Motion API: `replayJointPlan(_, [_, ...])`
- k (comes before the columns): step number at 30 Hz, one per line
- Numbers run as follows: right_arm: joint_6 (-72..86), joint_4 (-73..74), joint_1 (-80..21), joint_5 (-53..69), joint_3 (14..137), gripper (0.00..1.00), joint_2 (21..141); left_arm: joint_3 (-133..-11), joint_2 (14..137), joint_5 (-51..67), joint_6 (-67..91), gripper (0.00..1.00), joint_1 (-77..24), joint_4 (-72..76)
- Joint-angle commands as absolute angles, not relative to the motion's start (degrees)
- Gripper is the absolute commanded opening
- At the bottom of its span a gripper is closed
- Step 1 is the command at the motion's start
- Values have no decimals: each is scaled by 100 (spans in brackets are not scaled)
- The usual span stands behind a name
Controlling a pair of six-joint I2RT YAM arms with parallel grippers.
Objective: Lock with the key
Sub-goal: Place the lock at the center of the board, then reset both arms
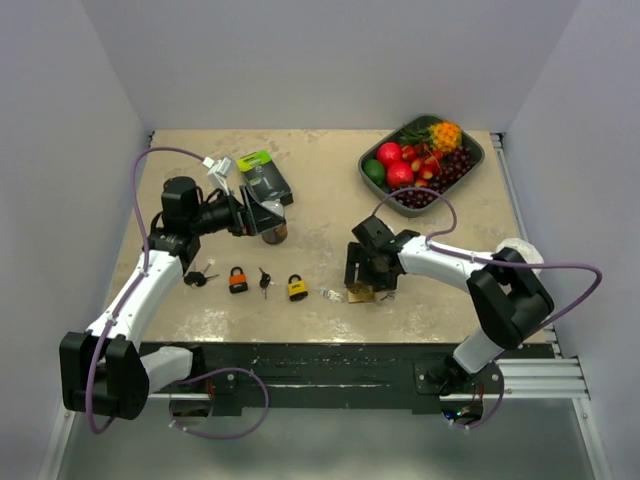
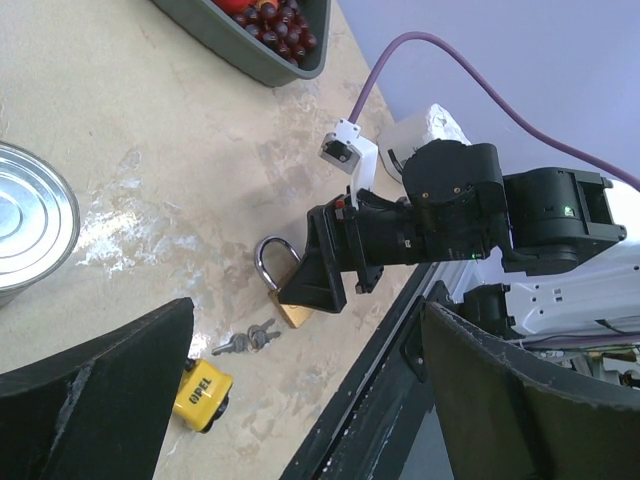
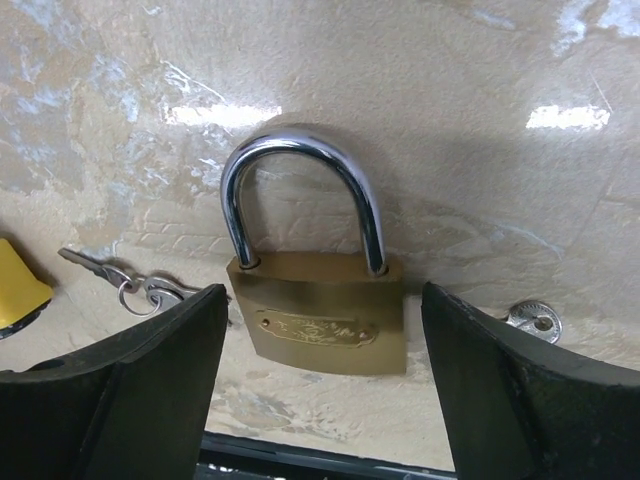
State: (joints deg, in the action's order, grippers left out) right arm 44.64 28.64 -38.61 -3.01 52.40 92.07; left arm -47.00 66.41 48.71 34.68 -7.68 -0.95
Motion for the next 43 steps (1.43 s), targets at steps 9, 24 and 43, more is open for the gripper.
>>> replayJointPlan(9, [4114,2901,-3683,-369,5615,91,8324,-5176,6723,5018,2498,99,-607,-1113])
replayJointPlan(24, [783,2609,-2085,561,6565,99,6811,-6900,7330,3358,-701,99,-114,-4395])
replayJointPlan(43, [440,1907,-1090,1600,5581,99,6812,-5555,6689,2153,-1195,99,-141,-3709])
